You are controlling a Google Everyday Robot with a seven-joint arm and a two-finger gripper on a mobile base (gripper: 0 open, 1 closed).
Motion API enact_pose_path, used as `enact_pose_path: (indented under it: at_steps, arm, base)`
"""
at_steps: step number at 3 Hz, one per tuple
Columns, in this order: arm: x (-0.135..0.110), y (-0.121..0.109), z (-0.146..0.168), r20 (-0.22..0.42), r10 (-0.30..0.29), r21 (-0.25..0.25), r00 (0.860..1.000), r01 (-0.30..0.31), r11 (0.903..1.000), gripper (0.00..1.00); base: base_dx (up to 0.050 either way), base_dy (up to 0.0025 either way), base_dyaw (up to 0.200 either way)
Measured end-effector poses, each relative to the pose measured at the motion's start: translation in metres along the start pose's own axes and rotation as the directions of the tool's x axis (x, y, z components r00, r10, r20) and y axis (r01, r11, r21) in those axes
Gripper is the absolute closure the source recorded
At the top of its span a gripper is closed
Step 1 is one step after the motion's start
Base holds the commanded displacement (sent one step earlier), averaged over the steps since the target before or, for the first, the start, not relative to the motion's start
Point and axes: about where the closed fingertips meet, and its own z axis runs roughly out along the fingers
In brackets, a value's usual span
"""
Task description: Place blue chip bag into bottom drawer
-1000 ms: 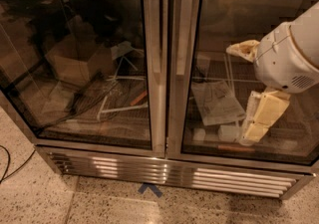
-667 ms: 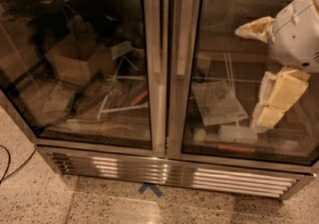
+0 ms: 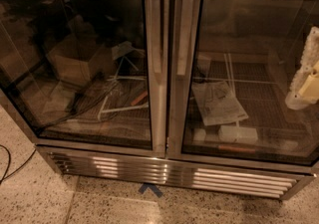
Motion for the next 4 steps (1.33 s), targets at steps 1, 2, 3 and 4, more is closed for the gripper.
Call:
enact_pose_path:
  at_steps: [1, 2, 3, 4]
  arm:
    - [-0.008, 0.003, 0.002, -0.008, -0.011, 0.001, 1.000, 0.011, 0.9999, 0.00]
    - [-0.010, 0.003, 0.010, -0.108, -0.022, -0.007, 0.994, 0.021, 0.9998, 0.00]
    - [-0.017, 0.006, 0.018, -0.253, -0.065, -0.020, 0.965, 0.062, 0.9979, 0.00]
    - [-0.021, 0.011, 0.029, -0.466, -0.131, -0.047, 0.875, 0.123, 0.9913, 0.00]
  base:
    - [0.000, 0.00000, 0.000]
    - [0.000, 0.00000, 0.000]
    - [0.000, 0.00000, 0.000]
    - [0.000, 0.00000, 0.000]
